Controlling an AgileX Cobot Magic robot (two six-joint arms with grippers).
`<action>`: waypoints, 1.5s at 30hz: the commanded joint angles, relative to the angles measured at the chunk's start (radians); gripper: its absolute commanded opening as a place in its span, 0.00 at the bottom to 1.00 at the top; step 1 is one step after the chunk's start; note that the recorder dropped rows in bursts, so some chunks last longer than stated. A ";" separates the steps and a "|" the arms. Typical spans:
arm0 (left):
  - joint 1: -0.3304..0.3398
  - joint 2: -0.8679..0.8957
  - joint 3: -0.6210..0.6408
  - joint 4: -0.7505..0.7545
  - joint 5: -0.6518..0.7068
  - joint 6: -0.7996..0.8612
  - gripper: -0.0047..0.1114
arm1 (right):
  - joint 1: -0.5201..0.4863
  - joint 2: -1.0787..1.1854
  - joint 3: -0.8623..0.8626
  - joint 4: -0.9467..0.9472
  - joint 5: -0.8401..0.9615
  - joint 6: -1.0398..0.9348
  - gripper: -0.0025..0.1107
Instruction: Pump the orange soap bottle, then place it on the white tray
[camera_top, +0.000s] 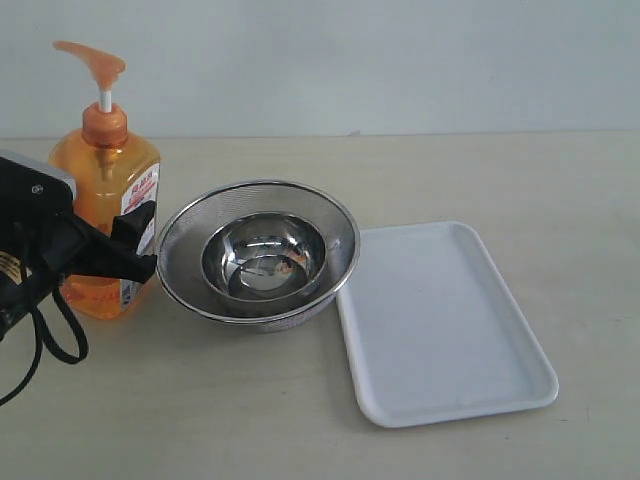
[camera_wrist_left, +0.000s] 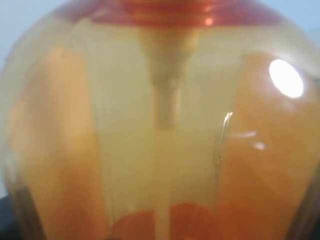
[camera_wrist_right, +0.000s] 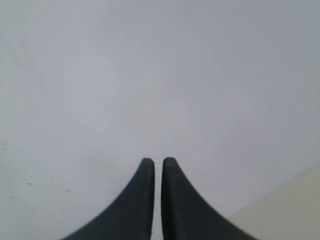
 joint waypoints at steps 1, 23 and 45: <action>0.003 -0.014 -0.003 0.005 -0.055 -0.002 0.08 | 0.035 0.057 -0.199 -0.264 0.014 0.129 0.03; 0.003 -0.014 -0.011 0.005 -0.055 0.098 0.08 | 0.475 1.114 -1.066 -0.460 0.678 -0.214 0.03; 0.003 -0.014 -0.011 0.011 -0.054 0.110 0.08 | 0.492 1.608 -1.463 0.503 0.796 -1.177 0.03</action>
